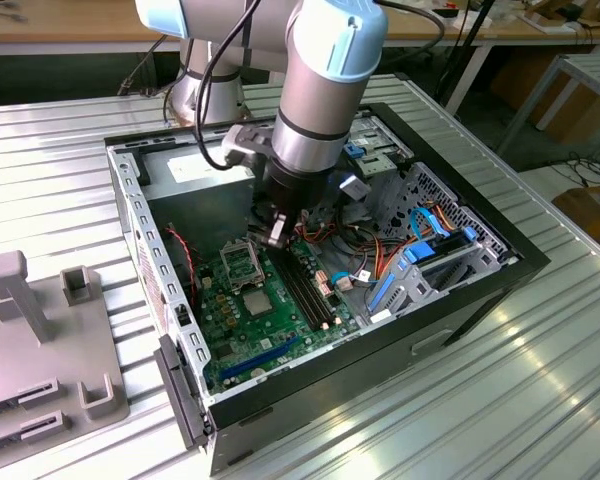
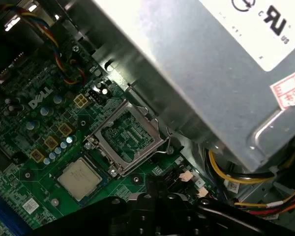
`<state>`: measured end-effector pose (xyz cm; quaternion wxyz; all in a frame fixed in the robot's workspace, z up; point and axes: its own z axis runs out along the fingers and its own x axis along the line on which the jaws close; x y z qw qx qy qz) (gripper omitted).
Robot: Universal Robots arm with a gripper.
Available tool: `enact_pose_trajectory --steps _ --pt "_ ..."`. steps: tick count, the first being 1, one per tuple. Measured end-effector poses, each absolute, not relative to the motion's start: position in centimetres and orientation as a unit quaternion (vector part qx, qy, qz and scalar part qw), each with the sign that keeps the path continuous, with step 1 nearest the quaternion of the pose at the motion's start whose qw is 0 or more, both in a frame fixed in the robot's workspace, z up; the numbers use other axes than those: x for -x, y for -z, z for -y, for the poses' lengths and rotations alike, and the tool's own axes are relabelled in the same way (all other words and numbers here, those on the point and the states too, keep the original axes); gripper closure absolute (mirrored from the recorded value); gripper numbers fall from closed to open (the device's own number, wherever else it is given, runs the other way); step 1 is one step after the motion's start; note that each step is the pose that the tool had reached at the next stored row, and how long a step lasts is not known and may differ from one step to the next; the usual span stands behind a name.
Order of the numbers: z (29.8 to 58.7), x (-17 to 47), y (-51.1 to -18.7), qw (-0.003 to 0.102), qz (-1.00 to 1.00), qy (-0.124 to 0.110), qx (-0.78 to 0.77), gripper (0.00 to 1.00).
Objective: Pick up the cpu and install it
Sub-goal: 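Close the cpu cover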
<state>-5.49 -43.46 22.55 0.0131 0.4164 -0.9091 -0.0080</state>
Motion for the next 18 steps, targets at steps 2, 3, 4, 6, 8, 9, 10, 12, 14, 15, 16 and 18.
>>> enact_pose_trajectory --steps 2,3,4,6,8,9,10,12,14,15,16,18 --pt "43.47 5.47 -22.52 0.013 0.902 0.009 -0.431 0.89" --pt "43.47 5.44 -22.50 0.013 0.900 0.009 -0.435 0.89" --pt "43.47 5.42 -22.49 0.012 0.899 0.010 -0.438 0.89" --pt "43.47 5.42 -22.49 0.012 0.899 0.010 -0.439 0.89" --pt "43.47 5.42 -22.49 0.012 0.898 0.010 -0.439 0.89" --pt "43.47 5.42 -22.49 0.012 0.898 0.010 -0.439 0.89" --pt "43.47 5.42 -22.49 0.012 0.898 0.010 -0.439 0.89" --pt "43.47 5.42 -22.49 0.012 0.898 0.010 -0.439 0.89" --pt "43.47 5.42 -22.49 0.012 0.897 0.010 -0.442 0.89" --pt "43.47 5.42 -22.49 0.012 0.897 0.010 -0.442 0.89" --pt "43.47 5.42 -22.49 0.012 0.897 0.010 -0.442 0.89" --pt "43.47 5.42 -22.49 0.012 0.897 0.010 -0.442 0.89"
